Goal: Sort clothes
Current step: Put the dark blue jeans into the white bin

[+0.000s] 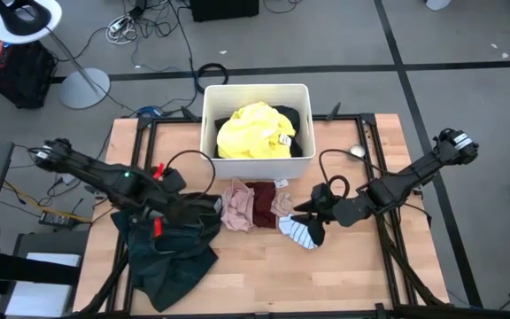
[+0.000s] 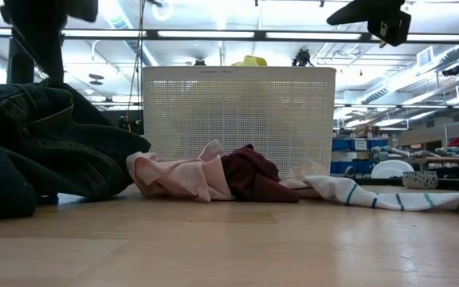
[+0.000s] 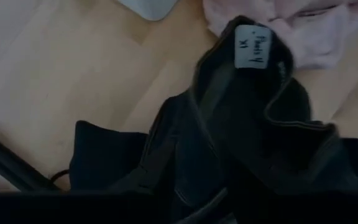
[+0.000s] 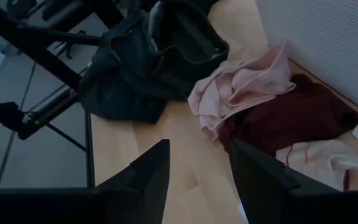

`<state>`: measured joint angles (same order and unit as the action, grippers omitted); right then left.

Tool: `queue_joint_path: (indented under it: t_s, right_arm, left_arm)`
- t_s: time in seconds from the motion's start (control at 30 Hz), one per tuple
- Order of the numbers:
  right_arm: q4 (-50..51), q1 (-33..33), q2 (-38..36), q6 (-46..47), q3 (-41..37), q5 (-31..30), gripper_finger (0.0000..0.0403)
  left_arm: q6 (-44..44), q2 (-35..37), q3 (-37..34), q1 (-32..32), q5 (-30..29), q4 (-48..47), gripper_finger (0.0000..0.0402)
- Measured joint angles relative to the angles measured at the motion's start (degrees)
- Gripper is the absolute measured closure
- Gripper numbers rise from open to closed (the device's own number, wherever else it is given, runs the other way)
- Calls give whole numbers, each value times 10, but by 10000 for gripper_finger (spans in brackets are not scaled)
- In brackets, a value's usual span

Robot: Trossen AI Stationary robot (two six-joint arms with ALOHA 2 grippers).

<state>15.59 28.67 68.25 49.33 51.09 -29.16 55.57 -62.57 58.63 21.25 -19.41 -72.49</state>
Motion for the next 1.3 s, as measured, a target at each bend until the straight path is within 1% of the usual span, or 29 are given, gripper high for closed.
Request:
queue_joint_path:
  t_s: [0.27,0.53,0.6,0.63,0.7,0.73,0.77,0.9,1.0,1.13,1.3]
  right_arm:
    - [-7,0,0,7,0,0,236]
    - [-10,0,0,15,0,0,236]
    - [-9,0,0,15,0,0,236]
    - [-10,0,0,15,0,0,236]
    - [-9,0,0,15,0,0,236]
    - [-9,0,0,15,0,0,236]
    - [-9,0,0,15,0,0,236]
    - [-9,0,0,9,0,0,236]
    - [-9,0,0,6,0,0,236]
    - [-9,-1,0,0,0,0,236]
    - [-9,-6,0,0,0,0,236]
  left_arm:
    - [-68,0,-44,-60,58,60,270]
    - [-70,0,-95,-103,116,88,275]
    - [-59,0,-99,-105,129,90,296]
    - [-57,0,-98,-105,133,90,314]
    - [-55,0,-91,-103,141,88,363]
    - [-55,0,-83,-102,145,88,381]
    - [-54,0,-74,-99,145,89,388]
    - [-54,0,-23,-87,128,79,396]
    - [-54,0,32,-78,107,54,398]
    - [-54,0,121,-64,71,14,399]
    - [-72,0,232,-45,4,0,400]
